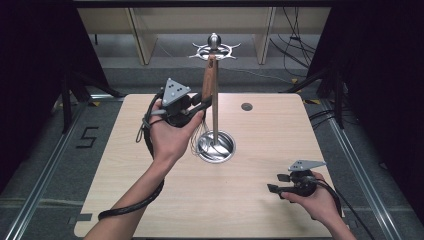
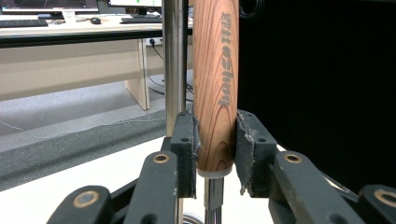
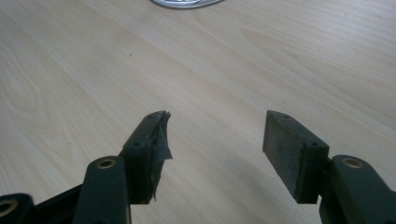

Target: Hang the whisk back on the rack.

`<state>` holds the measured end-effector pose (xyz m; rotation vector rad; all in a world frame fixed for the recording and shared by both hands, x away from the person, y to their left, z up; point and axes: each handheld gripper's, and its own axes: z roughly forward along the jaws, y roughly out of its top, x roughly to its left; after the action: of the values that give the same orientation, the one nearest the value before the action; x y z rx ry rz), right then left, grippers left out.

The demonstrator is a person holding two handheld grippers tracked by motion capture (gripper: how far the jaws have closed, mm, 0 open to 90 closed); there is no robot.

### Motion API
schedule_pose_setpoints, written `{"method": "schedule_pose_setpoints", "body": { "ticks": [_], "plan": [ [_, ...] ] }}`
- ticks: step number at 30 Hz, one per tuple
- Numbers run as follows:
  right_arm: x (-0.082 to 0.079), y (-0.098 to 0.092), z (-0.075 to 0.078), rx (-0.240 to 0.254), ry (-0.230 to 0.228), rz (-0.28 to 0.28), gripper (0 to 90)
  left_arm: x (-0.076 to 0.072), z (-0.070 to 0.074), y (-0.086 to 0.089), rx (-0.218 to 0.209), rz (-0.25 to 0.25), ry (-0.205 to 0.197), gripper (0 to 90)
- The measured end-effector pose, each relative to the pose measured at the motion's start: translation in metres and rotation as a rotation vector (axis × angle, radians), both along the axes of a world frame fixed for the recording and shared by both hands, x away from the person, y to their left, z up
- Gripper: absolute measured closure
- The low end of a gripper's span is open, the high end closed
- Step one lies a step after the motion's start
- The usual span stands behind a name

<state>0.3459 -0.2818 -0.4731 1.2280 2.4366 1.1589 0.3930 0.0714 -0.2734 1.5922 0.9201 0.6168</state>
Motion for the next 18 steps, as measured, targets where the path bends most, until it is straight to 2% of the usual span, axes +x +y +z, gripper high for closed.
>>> {"method": "schedule_pose_setpoints", "body": {
  "ticks": [10, 13, 15, 18],
  "plan": [
    [-0.0004, 0.0004, 0.0001, -0.004, 0.006, -0.003, 40.9, 0.0078, -0.0048, -0.0038, 0.015, -0.003, 0.004, 69.8],
    [-0.0005, 0.0003, 0.0004, -0.007, 0.007, -0.002, 40.9, 0.0095, -0.0069, -0.0036, 0.016, -0.018, 0.006, 69.6],
    [-0.0006, -0.0019, 0.0033, -0.04, 0.022, 0.012, 40.9, 0.0099, -0.0082, -0.0023, 0.027, -0.032, 0.006, 69.1],
    [-0.0005, -0.0021, 0.0031, -0.037, 0.022, 0.012, 40.9, 0.0087, -0.008, 0.0016, 0.028, -0.044, -0.002, 66.6]
  ]
}}
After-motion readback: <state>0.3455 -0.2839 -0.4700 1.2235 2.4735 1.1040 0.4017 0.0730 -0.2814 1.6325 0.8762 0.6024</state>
